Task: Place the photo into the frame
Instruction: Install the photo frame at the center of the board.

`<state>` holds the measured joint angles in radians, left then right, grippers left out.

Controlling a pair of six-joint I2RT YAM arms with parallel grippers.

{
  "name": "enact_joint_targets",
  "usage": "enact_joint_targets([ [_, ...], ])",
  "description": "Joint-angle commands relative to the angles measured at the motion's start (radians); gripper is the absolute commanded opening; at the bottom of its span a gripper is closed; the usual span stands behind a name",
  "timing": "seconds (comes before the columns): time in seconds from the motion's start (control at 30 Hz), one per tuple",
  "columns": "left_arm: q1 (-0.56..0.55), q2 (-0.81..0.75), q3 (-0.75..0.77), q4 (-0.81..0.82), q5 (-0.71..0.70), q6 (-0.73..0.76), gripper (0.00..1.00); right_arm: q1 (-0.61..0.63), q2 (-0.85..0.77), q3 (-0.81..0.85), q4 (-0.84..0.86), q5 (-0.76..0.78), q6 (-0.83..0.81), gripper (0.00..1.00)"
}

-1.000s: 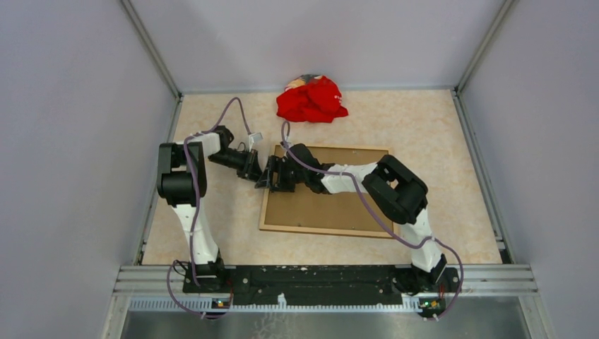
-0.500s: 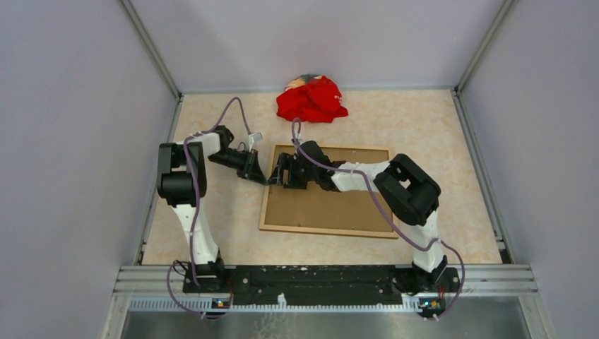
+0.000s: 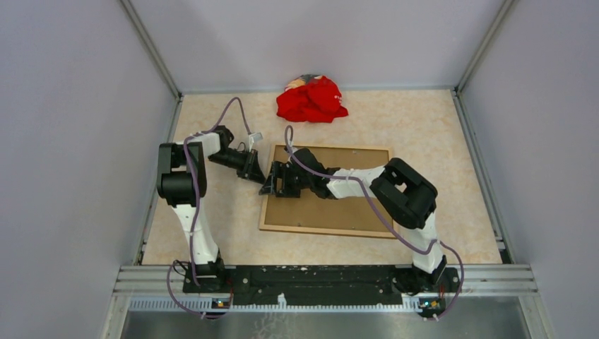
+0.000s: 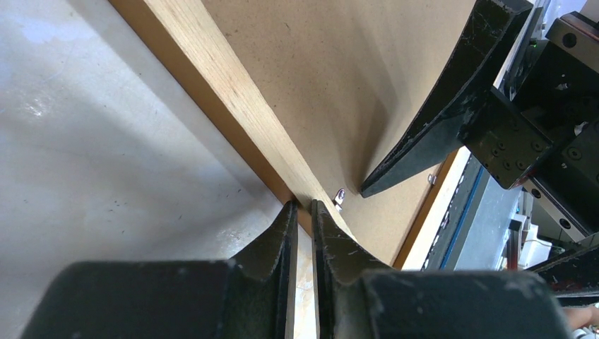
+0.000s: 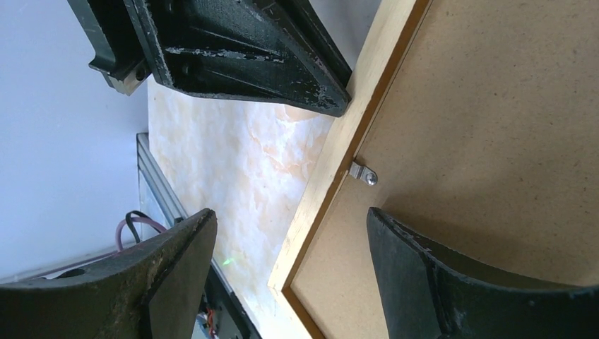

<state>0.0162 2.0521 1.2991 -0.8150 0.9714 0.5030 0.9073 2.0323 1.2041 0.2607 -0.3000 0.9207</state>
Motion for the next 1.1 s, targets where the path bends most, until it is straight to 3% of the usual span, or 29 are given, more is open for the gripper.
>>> enact_joint_targets([
  [0.0, -0.012, -0.026, -0.009, 0.012, -0.006, 0.032, 0.17, 0.01, 0.011, 0.008, 0.035, -0.001, 0.017, 0.77],
  [0.33, -0.012, -0.035, -0.014, 0.001, -0.005, 0.043, 0.16, -0.012, 0.019, 0.041, 0.052, -0.02, 0.044, 0.78],
  [0.6, -0.013, -0.04, -0.01, -0.01, -0.002, 0.049, 0.17, -0.221, -0.144, -0.041, -0.014, -0.001, -0.016, 0.8],
  [0.87, -0.012, -0.022, 0.098, 0.021, -0.002, -0.019, 0.35, -0.329, -0.101, 0.049, -0.132, 0.024, -0.109, 0.8],
  [1.07, -0.012, 0.055, 0.211, 0.041, 0.009, -0.087, 0.36, -0.341, 0.0, 0.157, -0.164, 0.015, -0.118, 0.8],
])
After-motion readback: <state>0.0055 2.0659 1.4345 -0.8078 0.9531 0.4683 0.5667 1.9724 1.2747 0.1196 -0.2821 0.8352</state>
